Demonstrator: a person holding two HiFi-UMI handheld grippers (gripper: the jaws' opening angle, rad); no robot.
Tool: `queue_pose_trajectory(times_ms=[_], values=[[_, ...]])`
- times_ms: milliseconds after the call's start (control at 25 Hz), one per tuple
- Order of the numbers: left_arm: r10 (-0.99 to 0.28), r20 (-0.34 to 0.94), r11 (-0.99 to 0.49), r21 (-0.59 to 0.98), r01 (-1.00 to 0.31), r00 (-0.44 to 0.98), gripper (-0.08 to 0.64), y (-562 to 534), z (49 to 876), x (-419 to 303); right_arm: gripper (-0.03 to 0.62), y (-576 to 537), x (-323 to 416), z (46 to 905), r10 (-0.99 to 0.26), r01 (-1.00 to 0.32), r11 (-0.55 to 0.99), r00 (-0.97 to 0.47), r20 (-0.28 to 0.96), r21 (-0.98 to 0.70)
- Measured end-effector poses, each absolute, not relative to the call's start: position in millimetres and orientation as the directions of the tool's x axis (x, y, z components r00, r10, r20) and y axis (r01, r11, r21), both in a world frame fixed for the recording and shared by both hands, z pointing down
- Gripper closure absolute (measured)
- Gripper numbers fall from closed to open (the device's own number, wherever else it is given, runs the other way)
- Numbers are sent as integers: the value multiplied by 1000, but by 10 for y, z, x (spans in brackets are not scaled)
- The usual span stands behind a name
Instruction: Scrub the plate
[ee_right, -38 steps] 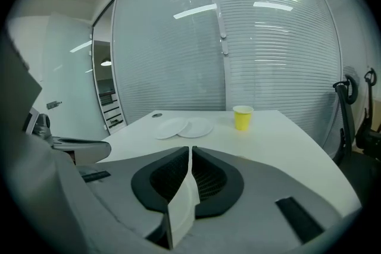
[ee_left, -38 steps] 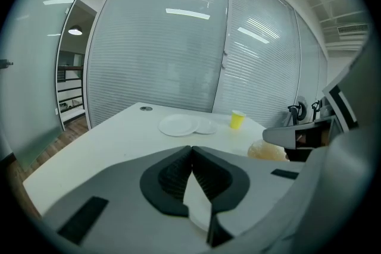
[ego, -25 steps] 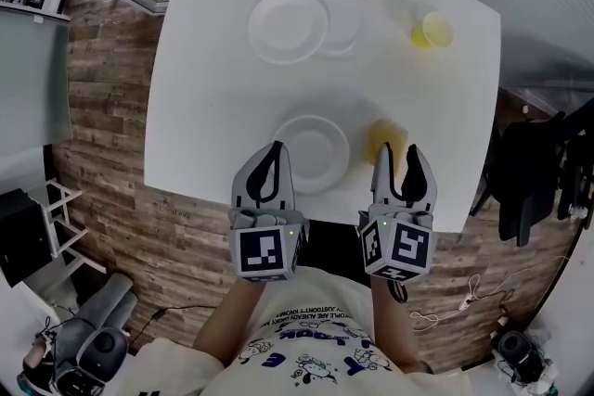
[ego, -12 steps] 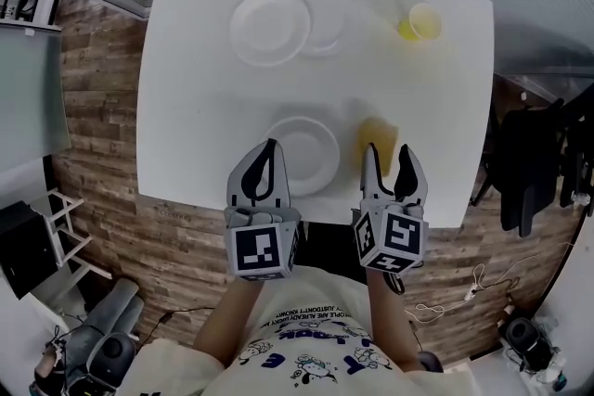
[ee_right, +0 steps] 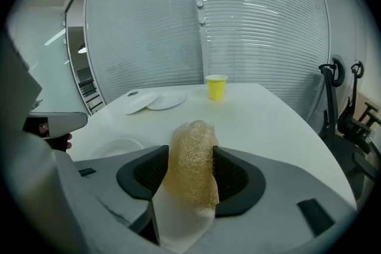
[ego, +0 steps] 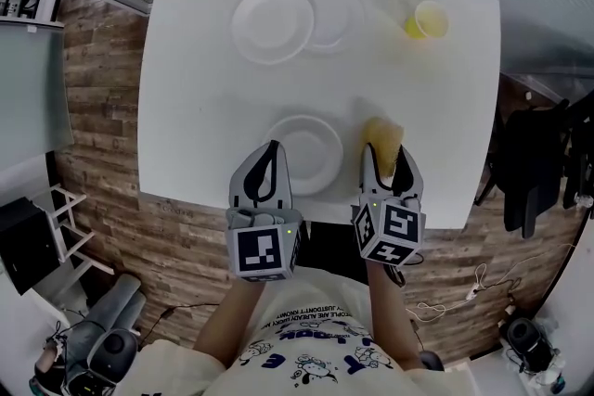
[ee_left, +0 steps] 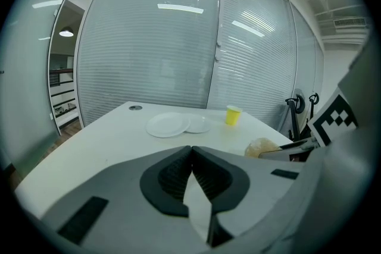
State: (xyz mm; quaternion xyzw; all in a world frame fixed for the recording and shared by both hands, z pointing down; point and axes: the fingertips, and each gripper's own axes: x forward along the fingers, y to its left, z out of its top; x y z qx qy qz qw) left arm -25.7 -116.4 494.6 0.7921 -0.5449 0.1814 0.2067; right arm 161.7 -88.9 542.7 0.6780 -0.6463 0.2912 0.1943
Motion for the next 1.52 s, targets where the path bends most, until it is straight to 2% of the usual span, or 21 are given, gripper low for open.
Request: queue_pose_trajectory(times_ms=[440, 680, 1040, 1400, 1520], values=[[-794, 513, -302, 130, -945, 324, 529, -1113, 4958, -324, 458, -902, 1591, 5429, -768, -991, -71, -18, 641, -112], [-804, 511, -274, 134, -952, 303, 529, -1119, 4910, -389, 465, -967, 1601, 5274, -794, -988, -65, -34, 607, -139], [-829, 510, -173, 157, -972, 230, 529, -1093, 4871, -567, 465, -1080, 1269, 5060, -811, -985, 61, -142, 567, -159], [-773, 600, -12, 312, -950, 207, 529, -815, 5123, -850, 465, -1063, 874, 5035, -790, -971, 171, -235, 566, -164], [-740, 634, 36, 371, -928, 225, 483, -738, 5243, -869, 465, -1046, 807, 5046, -785, -969, 186, -247, 568, -164]])
